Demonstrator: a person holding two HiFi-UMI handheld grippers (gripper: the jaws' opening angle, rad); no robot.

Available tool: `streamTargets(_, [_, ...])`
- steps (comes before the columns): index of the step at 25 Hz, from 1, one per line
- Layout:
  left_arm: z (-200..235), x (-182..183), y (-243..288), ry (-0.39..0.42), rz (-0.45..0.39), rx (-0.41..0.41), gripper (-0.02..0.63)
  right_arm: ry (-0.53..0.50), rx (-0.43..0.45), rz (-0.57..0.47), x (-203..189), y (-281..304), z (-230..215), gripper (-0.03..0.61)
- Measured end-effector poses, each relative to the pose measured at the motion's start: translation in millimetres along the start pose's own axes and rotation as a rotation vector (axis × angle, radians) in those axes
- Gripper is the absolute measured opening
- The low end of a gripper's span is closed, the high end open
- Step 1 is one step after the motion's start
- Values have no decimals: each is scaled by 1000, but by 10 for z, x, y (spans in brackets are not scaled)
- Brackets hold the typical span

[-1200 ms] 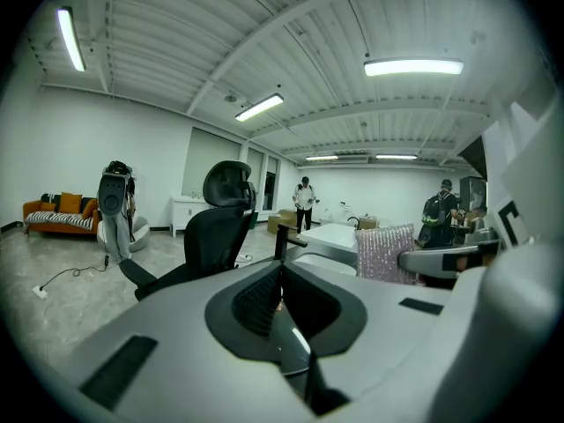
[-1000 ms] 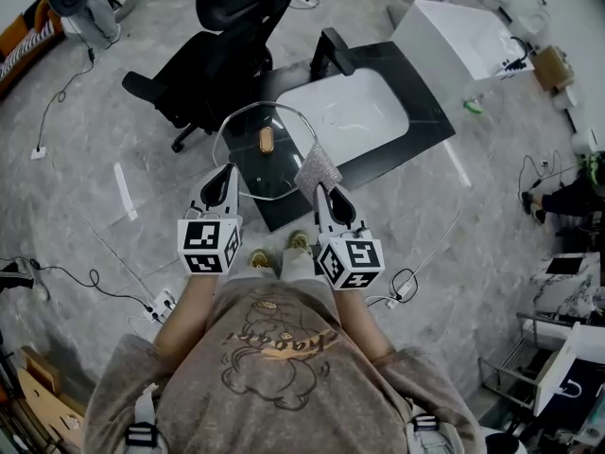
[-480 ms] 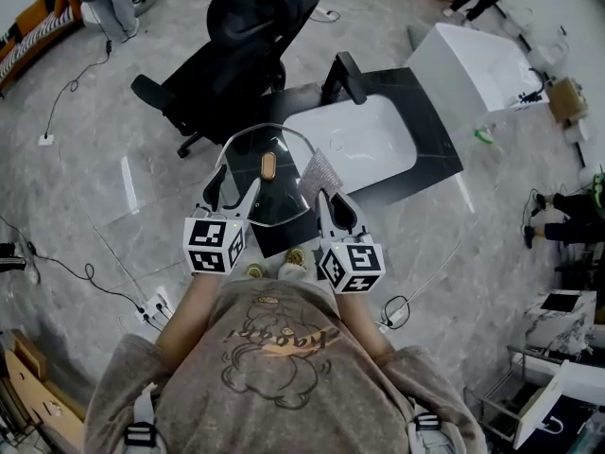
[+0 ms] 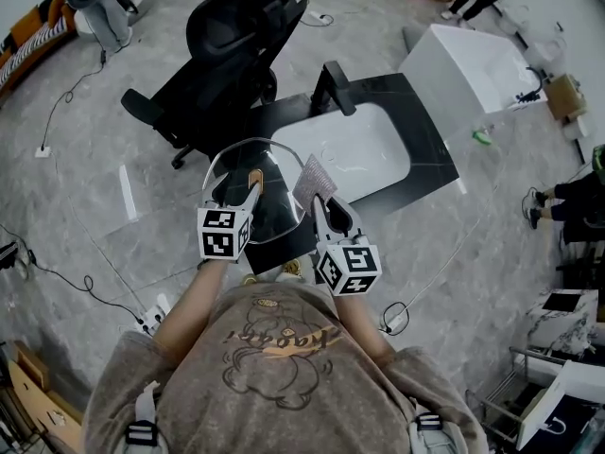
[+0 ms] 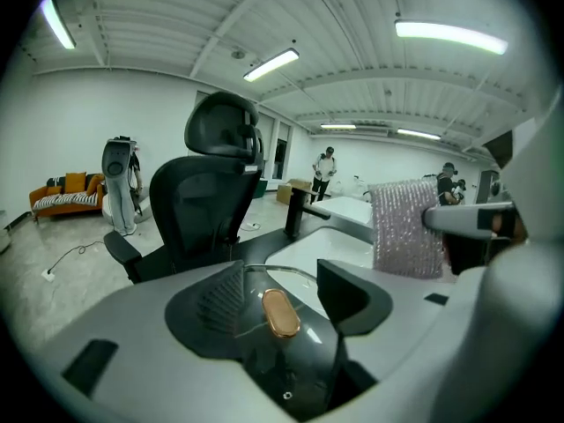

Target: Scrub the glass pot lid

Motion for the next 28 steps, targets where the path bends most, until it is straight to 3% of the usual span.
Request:
streamTargets(11, [20, -622, 908, -19, 247, 56, 270, 27, -31, 16, -26, 6, -277, 80])
streamTargets(22, [43, -754, 1077, -27, 313, 103, 241, 58, -54, 29, -93, 14, -455, 80])
streamTargets(28, [43, -760, 1080, -75, 330, 148, 219, 53, -38, 36, -103, 51, -446, 80])
Point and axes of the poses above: the fingertips, and each gripper's own axes: y forward along the fingers, z to its left, x out of its top, the point moved 3 cm from there along -y, backward along the fingers, and after that the axes turned 2 degrees about z, right-handed, at the moved point
